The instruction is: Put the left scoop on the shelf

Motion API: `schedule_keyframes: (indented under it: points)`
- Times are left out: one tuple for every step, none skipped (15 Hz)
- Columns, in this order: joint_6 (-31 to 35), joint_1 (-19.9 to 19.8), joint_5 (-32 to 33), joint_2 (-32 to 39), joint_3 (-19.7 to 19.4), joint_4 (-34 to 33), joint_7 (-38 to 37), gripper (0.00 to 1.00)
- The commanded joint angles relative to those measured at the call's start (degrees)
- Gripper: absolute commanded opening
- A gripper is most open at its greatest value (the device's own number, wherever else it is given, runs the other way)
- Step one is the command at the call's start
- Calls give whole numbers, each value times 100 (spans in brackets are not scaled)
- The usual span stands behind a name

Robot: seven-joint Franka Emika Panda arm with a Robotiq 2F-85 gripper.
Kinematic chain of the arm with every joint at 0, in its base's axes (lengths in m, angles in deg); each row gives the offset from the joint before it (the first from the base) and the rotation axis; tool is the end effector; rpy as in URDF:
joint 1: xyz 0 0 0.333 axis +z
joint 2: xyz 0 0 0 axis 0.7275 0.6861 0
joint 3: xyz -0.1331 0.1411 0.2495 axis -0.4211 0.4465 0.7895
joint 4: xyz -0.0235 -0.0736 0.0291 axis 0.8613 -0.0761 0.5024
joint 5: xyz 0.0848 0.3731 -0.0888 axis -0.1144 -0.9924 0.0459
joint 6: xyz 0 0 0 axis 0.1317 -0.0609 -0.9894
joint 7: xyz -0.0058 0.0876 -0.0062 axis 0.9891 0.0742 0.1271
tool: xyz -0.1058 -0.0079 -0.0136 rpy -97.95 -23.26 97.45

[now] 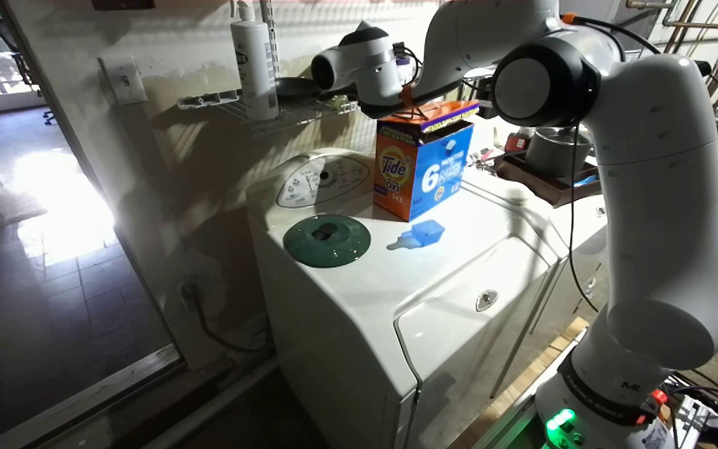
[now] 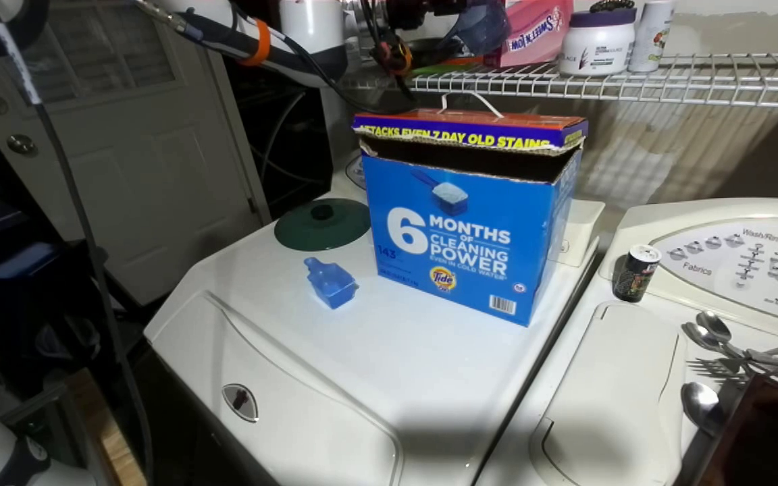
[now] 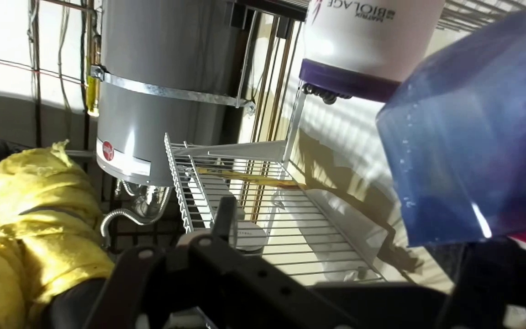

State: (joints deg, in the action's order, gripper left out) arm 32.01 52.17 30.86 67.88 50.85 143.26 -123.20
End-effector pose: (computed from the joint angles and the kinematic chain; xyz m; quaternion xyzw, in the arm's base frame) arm 0.7434 -0.0340 0.5333 0.6067 -0.3057 0.5763 0.4542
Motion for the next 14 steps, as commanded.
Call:
schedule_keyframes:
  points:
    - [-137, -40, 188, -179, 56, 353, -235, 100]
    - [-137, -55, 186, -181, 55, 368, -255, 100]
    - [-149, -63, 185, -179, 54, 374, -271, 100]
    - [-149, -72, 183, -177, 55, 374, -275, 100]
    - [-151, -84, 178, -172, 53, 372, -262, 100]
    - [-145, -100, 162, -170, 56, 376, -258, 100]
    - [-140, -115, 162, -176, 54, 383, -267, 100]
    - [-106, -131, 185, -186, 50, 390, -283, 75]
    - [-104, -142, 196, -192, 46, 392, -291, 74]
    - [-106, -152, 199, -197, 44, 395, -296, 68]
    - [-99, -169, 186, -191, 45, 391, -281, 59]
    - [-97, -185, 166, -185, 49, 389, -271, 52]
    - [-80, -206, 137, -177, 57, 390, -258, 44]
    - [-60, -221, 144, -163, 57, 387, -260, 86]
